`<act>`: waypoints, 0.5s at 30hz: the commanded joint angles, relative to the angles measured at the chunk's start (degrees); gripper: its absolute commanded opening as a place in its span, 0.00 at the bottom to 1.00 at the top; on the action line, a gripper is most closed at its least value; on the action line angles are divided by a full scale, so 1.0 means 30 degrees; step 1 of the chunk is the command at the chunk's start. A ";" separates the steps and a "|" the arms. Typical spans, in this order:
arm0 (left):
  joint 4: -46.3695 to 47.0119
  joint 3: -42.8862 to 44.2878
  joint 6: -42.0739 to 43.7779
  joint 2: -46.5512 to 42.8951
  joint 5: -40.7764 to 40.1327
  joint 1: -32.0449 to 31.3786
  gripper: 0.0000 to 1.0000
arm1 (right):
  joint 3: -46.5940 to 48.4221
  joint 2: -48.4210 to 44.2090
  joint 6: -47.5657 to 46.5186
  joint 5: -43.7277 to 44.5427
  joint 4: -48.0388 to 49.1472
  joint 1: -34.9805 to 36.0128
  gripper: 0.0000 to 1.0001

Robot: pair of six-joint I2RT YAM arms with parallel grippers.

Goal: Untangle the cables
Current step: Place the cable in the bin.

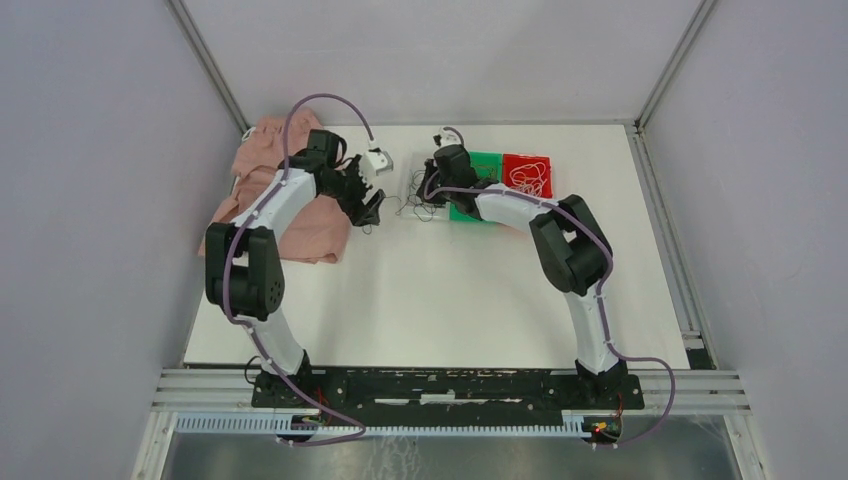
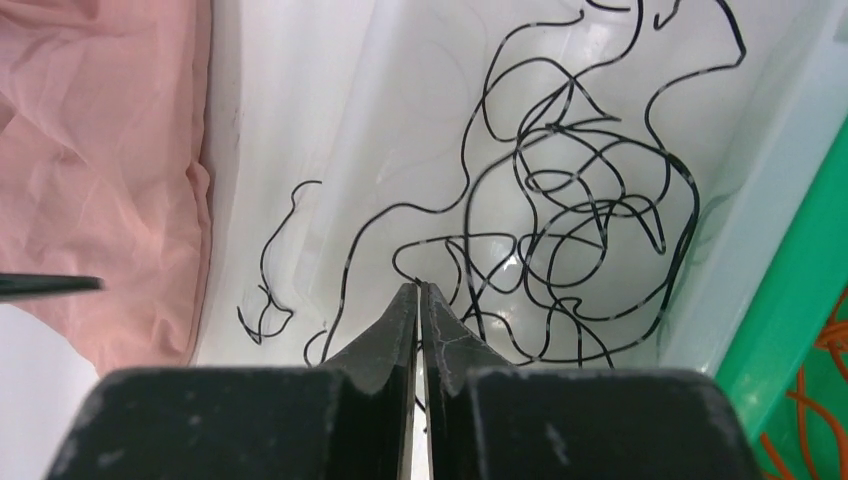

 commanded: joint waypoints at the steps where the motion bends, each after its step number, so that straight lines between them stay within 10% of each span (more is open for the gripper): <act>1: 0.0478 -0.0702 0.3074 0.1065 -0.1372 -0.0001 0.87 | 0.1740 0.1031 -0.1062 0.0339 -0.0955 0.0043 0.08; 15: 0.3458 -0.1349 0.3820 0.3532 -0.2318 0.0015 0.68 | 0.4538 0.3606 -0.2111 0.1293 -0.3955 0.0178 0.00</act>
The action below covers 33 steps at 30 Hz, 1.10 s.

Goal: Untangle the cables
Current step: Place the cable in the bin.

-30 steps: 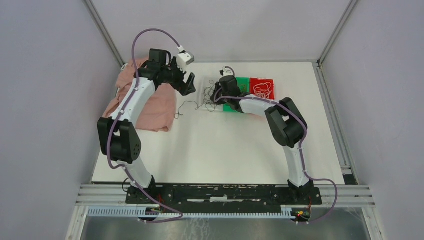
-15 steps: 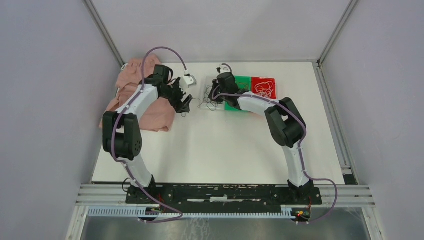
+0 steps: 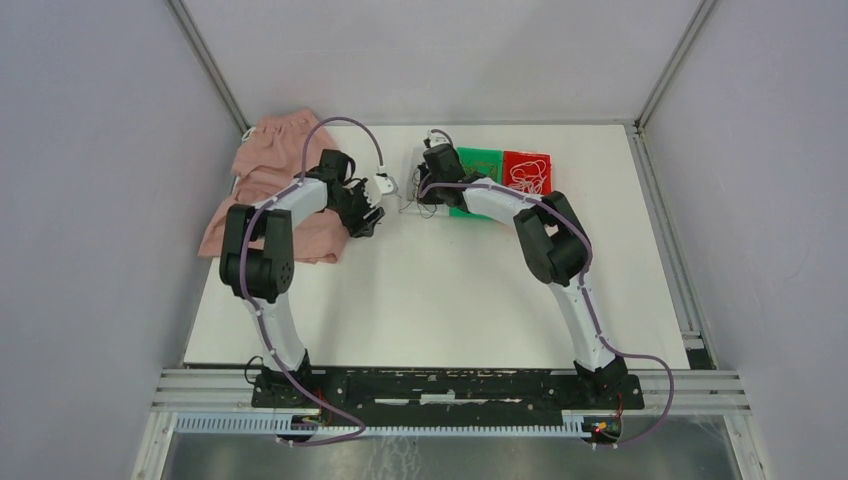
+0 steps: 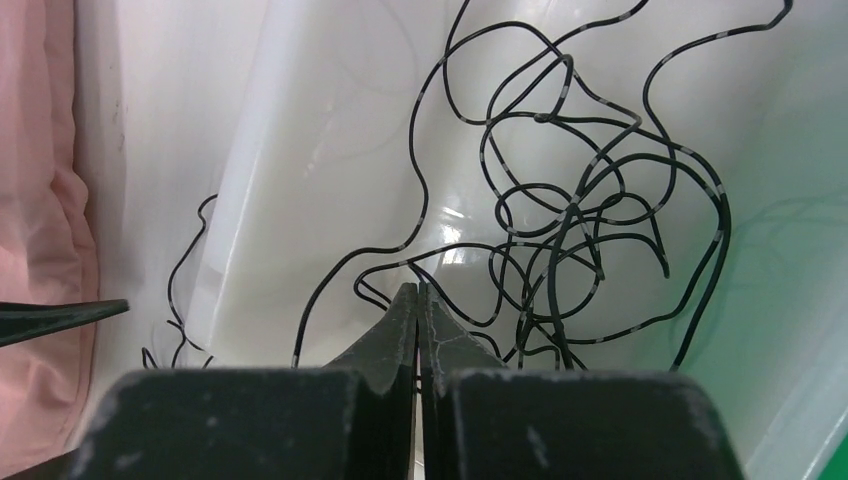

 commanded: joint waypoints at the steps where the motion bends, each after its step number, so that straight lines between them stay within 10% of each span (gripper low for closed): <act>1: 0.0873 0.1058 0.0976 0.1018 0.0295 0.0017 0.67 | 0.0109 0.0224 -0.0397 0.0354 -0.0707 0.0167 0.00; 5: 0.0296 0.1892 0.0930 0.2060 0.0582 -0.0017 0.57 | -0.0665 -0.0048 0.0057 -0.0051 -0.0542 0.0367 0.00; 12: 0.0063 0.1274 0.0191 0.1234 0.1283 -0.0027 0.04 | -0.3043 -0.1352 0.1235 -0.0220 0.0613 0.1022 0.00; 33: -0.2921 0.0622 -0.5332 -0.7814 0.6017 -0.0076 0.03 | -0.6487 -0.6478 0.6236 0.0851 0.2551 0.3463 0.02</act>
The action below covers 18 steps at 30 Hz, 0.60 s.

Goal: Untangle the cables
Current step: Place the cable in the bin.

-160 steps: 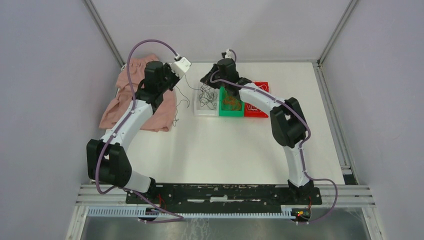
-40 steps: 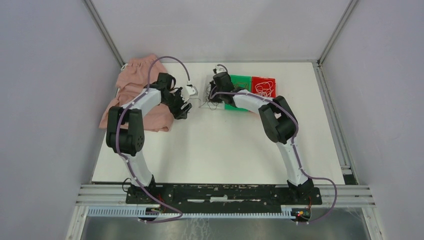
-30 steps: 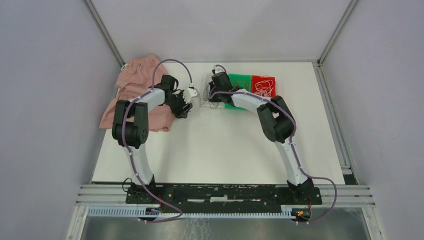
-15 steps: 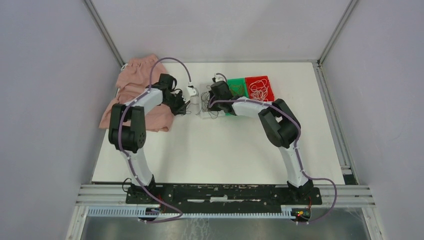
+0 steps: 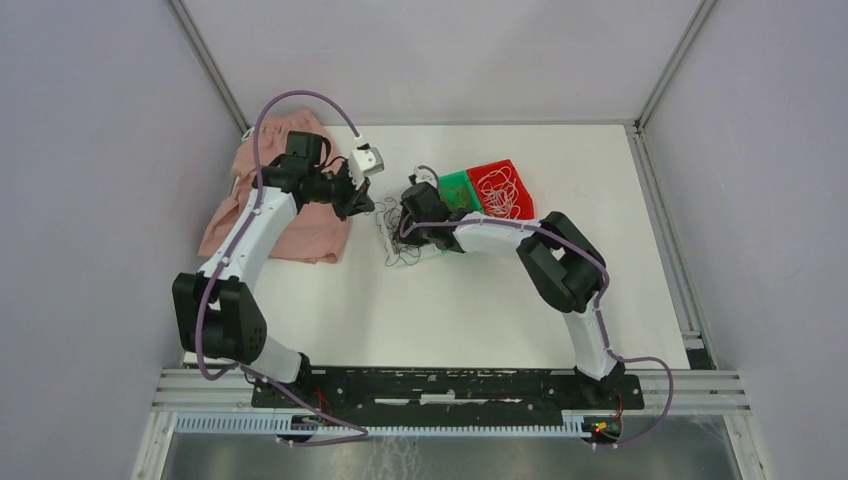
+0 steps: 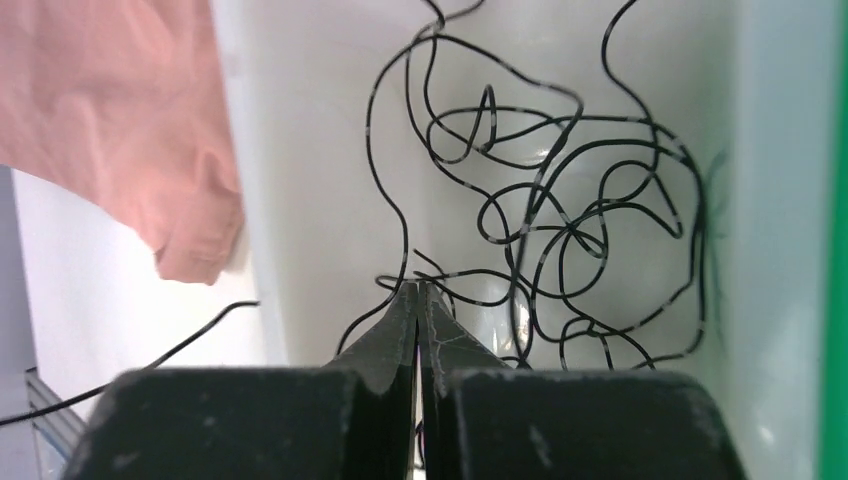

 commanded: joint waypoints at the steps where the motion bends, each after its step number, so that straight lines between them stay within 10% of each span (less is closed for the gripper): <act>1: 0.0593 0.0601 -0.2987 0.0054 0.1505 -0.0097 0.03 | -0.0218 -0.2770 0.0489 0.0657 0.0709 -0.0554 0.04; 18: -0.1569 0.2196 -0.5562 -0.1431 0.2727 -0.1590 0.03 | -0.1244 -0.4728 -0.1526 -0.4461 0.1025 -0.3762 0.30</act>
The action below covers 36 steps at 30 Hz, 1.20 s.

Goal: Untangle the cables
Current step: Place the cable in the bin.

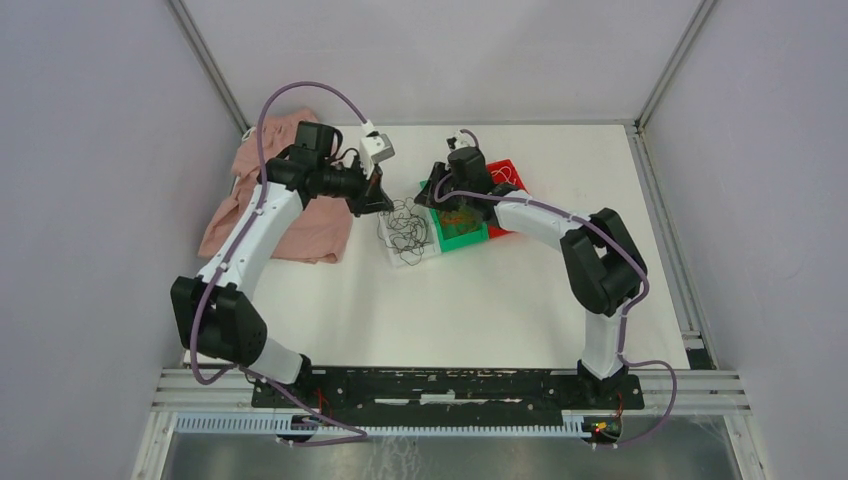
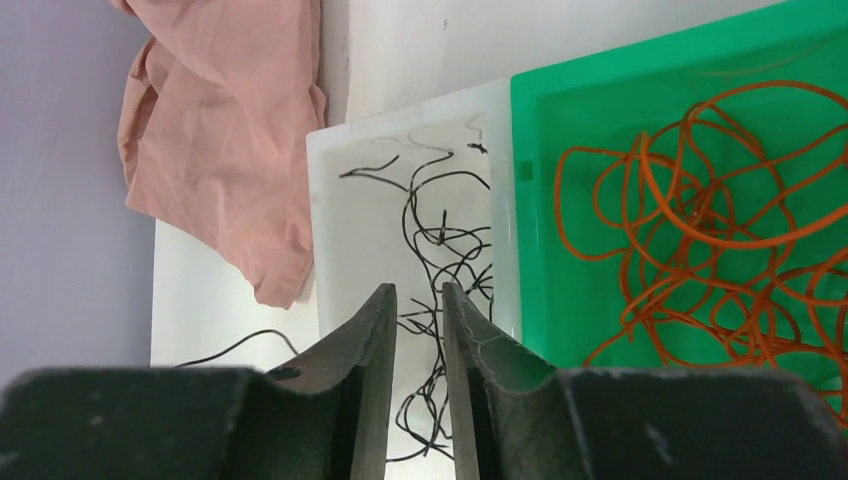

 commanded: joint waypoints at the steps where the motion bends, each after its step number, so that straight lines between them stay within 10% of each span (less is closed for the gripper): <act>1: -0.0282 0.0018 -0.0995 -0.2000 0.0735 -0.0031 0.03 | -0.0228 -0.1158 -0.0857 -0.1186 0.0319 -0.0208 0.30; 9: 0.2136 0.1687 -0.2794 -0.0153 -0.0078 -0.1386 0.03 | -0.1667 -0.2297 -0.0558 -0.1279 0.0897 -0.1013 0.32; 24: 0.1430 -0.0235 0.4751 0.1611 -0.8634 -0.1933 0.03 | -0.3487 -0.3369 -0.0025 -0.1783 0.1970 -0.2181 0.34; 36: 0.4835 -0.0616 0.4117 0.4744 -0.8803 -0.3269 0.03 | -0.4574 -0.5471 -0.0500 -0.0948 0.1254 -0.2348 0.33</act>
